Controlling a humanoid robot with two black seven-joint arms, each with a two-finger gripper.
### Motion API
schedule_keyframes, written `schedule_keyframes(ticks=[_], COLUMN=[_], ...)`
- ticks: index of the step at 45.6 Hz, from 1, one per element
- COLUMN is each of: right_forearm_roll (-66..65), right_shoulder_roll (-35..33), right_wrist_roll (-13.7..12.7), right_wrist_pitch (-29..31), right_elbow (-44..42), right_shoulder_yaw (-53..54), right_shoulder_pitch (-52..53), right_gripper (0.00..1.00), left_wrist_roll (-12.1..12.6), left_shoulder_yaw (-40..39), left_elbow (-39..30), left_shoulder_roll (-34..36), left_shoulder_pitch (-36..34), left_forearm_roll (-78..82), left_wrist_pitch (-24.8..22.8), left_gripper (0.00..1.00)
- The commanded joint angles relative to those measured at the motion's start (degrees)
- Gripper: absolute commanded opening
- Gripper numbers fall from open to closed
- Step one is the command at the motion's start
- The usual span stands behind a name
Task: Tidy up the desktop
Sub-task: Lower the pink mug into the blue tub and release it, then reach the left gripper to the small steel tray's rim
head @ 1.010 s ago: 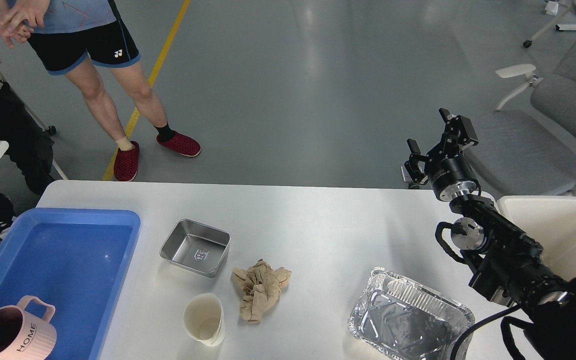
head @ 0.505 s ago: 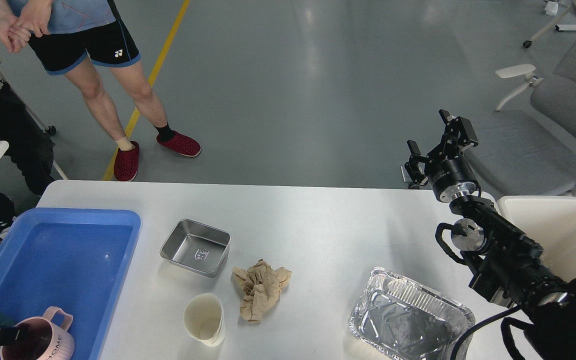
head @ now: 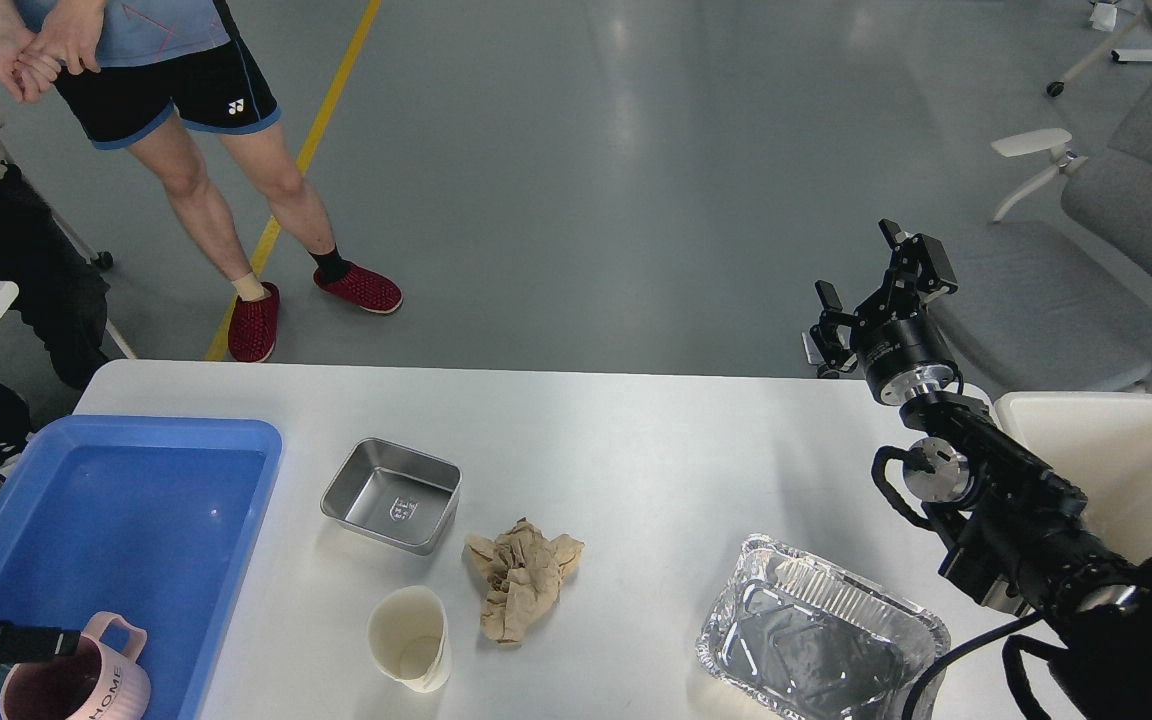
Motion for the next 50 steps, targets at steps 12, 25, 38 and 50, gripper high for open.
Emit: schedule_keyframes(ticks=[12, 25, 38, 50], right_forearm_roll=[0.00, 0.00, -0.09, -0.09], right_shoulder_roll=[0.03, 0.21, 0.38, 0.38], right_wrist_roll=[-0.08, -0.08, -0.08, -0.08], right_wrist_pitch=[-0.09, -0.09, -0.18, -0.09], right_elbow=[0.00, 0.00, 0.00, 0.00], right_shoulder_yaw=[-0.24, -0.32, -0.59, -0.59], right_shoulder_pitch=[0.42, 0.60, 0.86, 1.13], right_gripper=[1.00, 1.00, 1.00, 1.00], left_wrist_roll=[-0.37, -4.24, -4.07, -3.98], left_shoulder_yaw=[-1.28, -3.57, -5.59, -3.75], left_elbow=[-0.96, -13.69, -16.79, -15.82], left_shoulder_roll=[5.62, 28.92, 38.69, 30.45], left_shoulder_pitch=[-21.31, -37.78, -43.67, -43.24], left_forearm_roll=[-1.75, -1.92, -1.92, -2.63], left_wrist_pitch=[-14.45, -28.98, -35.47, -29.52], left_gripper=[0.78, 0.78, 0.78, 0.86])
